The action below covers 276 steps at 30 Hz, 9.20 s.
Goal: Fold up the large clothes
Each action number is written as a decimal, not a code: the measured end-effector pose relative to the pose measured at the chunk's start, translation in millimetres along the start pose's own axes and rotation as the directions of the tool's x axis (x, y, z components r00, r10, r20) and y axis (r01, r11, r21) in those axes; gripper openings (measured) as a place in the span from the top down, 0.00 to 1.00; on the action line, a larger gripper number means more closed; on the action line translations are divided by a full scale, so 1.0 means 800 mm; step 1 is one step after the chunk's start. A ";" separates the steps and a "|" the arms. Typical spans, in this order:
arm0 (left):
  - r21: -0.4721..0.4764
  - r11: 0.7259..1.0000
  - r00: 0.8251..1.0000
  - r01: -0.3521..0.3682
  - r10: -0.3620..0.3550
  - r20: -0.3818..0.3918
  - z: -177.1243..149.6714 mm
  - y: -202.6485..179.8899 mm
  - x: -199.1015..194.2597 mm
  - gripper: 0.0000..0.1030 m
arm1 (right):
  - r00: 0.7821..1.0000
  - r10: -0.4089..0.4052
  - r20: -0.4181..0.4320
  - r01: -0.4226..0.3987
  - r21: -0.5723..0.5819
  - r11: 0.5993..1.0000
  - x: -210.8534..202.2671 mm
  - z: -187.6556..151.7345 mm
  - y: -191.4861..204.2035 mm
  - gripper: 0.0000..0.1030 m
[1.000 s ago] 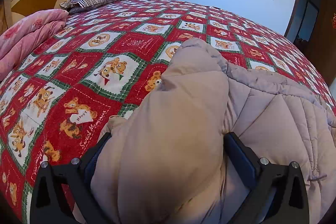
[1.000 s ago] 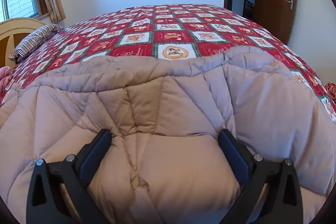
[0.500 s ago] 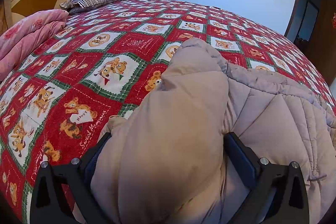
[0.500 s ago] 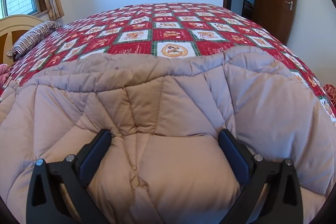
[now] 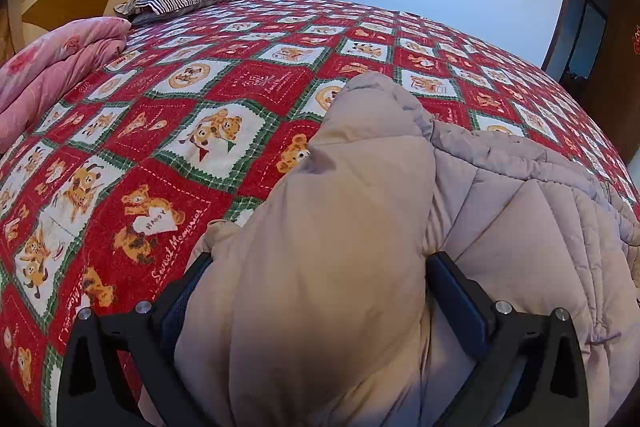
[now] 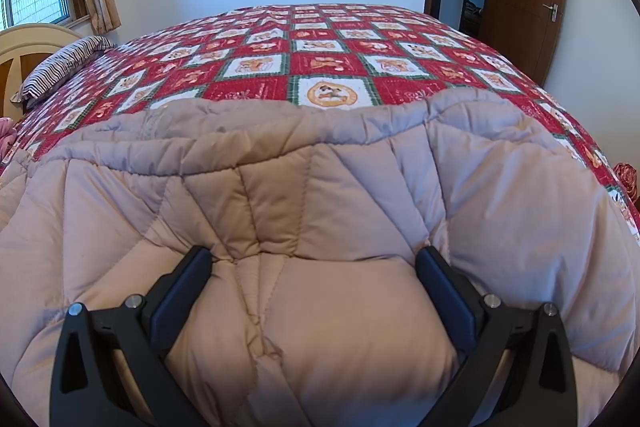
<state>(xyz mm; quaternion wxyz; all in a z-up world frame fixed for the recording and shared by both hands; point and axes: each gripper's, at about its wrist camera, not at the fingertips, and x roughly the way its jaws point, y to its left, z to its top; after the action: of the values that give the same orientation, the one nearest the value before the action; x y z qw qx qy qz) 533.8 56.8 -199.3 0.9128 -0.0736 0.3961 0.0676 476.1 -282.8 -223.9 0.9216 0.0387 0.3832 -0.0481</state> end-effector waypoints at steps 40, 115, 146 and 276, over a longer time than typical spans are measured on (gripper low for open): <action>-0.118 0.984 0.990 0.136 -0.140 -0.026 -0.026 0.048 -0.021 0.01 | 0.988 -0.127 -0.087 0.108 -0.191 0.976 0.035 0.028 0.110 0.00; -0.182 0.885 0.903 0.428 -0.412 0.121 -0.149 0.153 -0.210 0.85 | 0.986 -0.169 0.014 0.166 -0.284 0.944 -0.129 -0.147 0.151 0.00; 0.512 0.747 0.817 0.425 -0.559 0.139 -0.131 -0.220 -0.356 0.86 | 0.984 -0.176 0.031 0.168 0.182 0.969 -0.211 -0.113 -0.157 0.00; 0.079 0.899 0.898 0.431 -0.418 -0.136 -0.116 -0.133 -0.105 0.01 | 0.974 0.201 -0.104 -0.157 0.328 0.932 -0.044 -0.018 -0.095 0.17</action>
<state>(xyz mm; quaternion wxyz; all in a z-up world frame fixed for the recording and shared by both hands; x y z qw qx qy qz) 430.2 -70.0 -192.1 0.8836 -0.1130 0.4256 -0.1590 432.1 -354.3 -211.6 0.8756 0.2244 0.4272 -0.0220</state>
